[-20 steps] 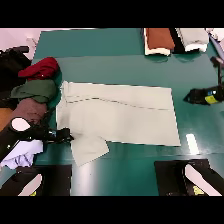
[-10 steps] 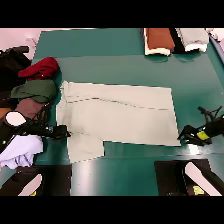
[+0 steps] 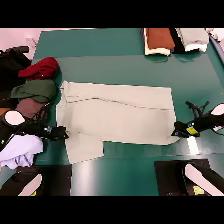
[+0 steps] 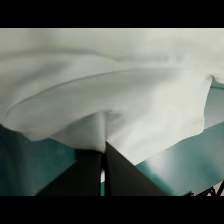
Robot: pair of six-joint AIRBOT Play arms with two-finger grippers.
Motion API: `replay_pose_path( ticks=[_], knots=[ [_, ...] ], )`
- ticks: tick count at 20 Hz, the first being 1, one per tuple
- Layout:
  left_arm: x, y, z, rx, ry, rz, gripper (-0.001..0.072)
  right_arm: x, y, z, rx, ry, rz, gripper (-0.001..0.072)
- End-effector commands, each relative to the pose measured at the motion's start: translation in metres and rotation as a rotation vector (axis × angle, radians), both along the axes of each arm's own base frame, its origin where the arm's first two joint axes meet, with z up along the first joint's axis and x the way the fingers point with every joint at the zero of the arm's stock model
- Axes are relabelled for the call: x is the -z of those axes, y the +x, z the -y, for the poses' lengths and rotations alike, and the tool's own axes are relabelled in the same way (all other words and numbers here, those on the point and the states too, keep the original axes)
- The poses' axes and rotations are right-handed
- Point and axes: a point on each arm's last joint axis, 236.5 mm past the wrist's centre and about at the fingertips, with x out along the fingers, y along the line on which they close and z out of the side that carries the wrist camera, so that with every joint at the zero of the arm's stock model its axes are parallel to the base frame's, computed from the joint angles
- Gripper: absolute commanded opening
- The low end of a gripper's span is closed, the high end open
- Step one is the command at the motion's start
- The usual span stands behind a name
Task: Fold the shirts.
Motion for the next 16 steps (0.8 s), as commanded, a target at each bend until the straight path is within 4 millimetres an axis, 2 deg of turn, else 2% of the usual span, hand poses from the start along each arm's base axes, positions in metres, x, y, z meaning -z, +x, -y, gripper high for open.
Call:
replay_pose_path(
  ticks=[1,3,5,7,10,13,16],
  knots=[
    [-0.017,-0.021,-0.015,0.024,0.066,0.012,0.0021,-0.028,-0.015,0.005,-0.129,-0.086,0.013,0.0016],
    [-0.033,-0.042,-0.017,0.024,0.076,0.017,0.0021,-0.045,-0.036,0.018,-0.166,-0.155,-0.005,0.0016],
    [-0.046,-0.066,-0.013,0.041,0.055,-0.01,0.0021,-0.058,-0.048,0.029,-0.177,-0.224,0.006,0.0016],
    [-0.057,-0.062,-0.012,0.049,0.048,0.014,0.0021,-0.07,-0.042,0.032,-0.16,-0.252,0.061,0.0015],
    [-0.067,-0.021,-0.012,0.045,0.054,0.112,0.0021,-0.081,-0.016,0.039,-0.132,-0.27,0.102,0.0015],
    [-0.066,0.043,-0.023,0.039,0.115,0.213,0.0023,-0.084,0.032,0.047,-0.112,-0.259,0.138,0.0015],
    [-0.056,0.111,-0.029,0.043,0.152,0.244,0.0024,-0.077,0.084,0.046,-0.096,-0.194,0.136,0.0015]
  ],
)
